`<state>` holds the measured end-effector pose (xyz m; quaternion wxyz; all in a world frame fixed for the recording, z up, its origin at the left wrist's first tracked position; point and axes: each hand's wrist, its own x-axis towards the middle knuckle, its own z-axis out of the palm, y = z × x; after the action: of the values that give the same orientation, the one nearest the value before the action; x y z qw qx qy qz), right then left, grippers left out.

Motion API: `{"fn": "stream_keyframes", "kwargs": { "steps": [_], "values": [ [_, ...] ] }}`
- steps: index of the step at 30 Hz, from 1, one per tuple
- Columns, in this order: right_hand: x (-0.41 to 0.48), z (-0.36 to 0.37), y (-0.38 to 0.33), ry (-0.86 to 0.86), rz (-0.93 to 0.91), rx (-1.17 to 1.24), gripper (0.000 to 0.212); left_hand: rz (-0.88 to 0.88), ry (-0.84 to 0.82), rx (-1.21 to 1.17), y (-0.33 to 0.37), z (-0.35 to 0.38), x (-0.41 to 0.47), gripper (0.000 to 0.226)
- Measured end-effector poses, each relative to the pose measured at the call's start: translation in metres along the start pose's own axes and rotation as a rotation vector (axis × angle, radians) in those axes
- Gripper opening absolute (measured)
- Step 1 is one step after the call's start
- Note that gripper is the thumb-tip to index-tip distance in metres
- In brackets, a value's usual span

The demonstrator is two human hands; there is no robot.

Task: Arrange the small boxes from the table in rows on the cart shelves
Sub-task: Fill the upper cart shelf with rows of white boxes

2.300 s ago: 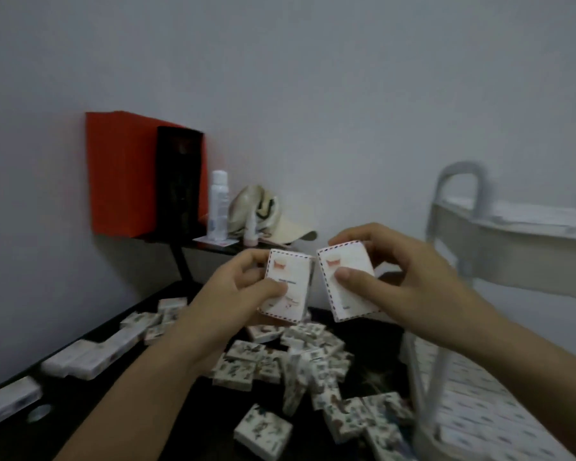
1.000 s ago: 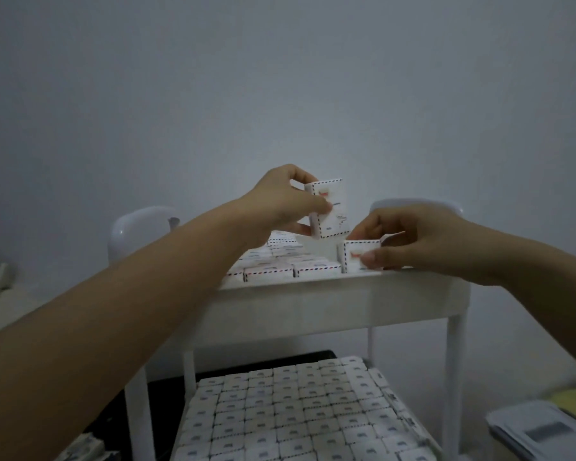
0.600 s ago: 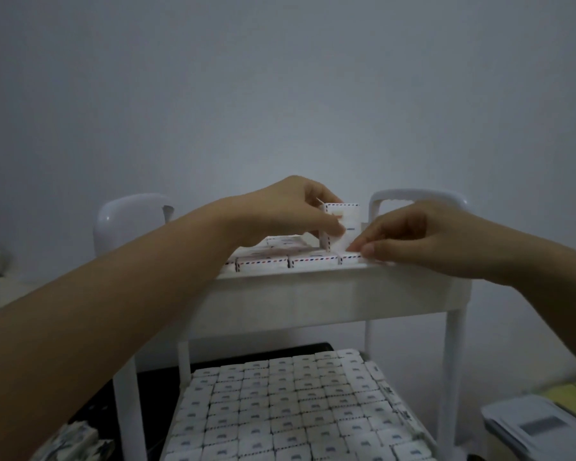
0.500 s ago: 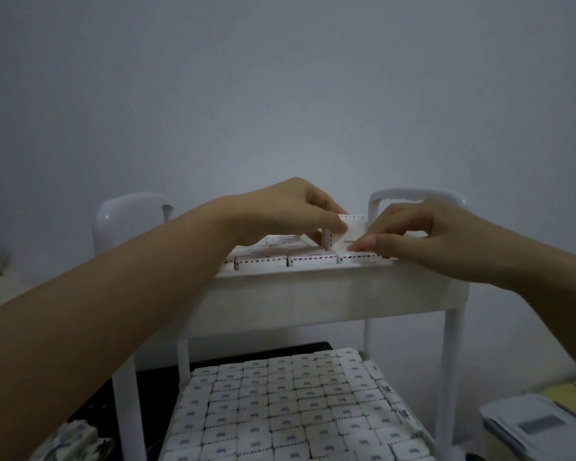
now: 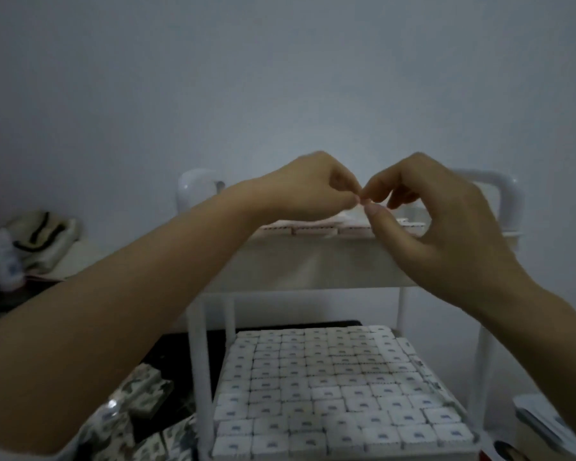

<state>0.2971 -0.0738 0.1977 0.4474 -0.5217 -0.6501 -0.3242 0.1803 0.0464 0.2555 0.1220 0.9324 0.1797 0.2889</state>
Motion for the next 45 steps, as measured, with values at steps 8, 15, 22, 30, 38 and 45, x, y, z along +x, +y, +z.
{"fn": "stream_keyframes", "kwargs": {
  "steps": [8, 15, 22, 30, 38, 45],
  "values": [
    [-0.038, 0.086, -0.119, -0.216, -0.157, 0.489, 0.008, -0.022, 0.386, 0.085, -0.067, -0.045, -0.201, 0.018],
    [-0.077, 0.216, -0.21, -0.611, -0.106, 0.658, 0.013, -0.743, 0.499, 0.053, -0.21, -0.001, -0.403, 0.033],
    [-0.11, 0.322, -0.284, -0.844, -0.06, 0.714, 0.019, -0.94, 0.536, 0.48, -0.288, -0.016, -0.526, 0.026],
    [-0.112, 0.375, -0.336, -0.905, -0.111, 0.757, 0.018, -1.488, 0.263, 0.819, -0.383, -0.063, -0.592, 0.079],
    [-0.094, 0.446, -0.417, -1.021, -0.283, 0.621, 0.049, -1.364, 0.536, 0.861, -0.371, -0.05, -0.589, 0.069],
    [-0.092, 0.506, -0.47, -1.134, -0.432, 0.35, 0.06, -1.139, 0.982, 0.36, -0.331, -0.046, -0.581, 0.075]
  ]
}}
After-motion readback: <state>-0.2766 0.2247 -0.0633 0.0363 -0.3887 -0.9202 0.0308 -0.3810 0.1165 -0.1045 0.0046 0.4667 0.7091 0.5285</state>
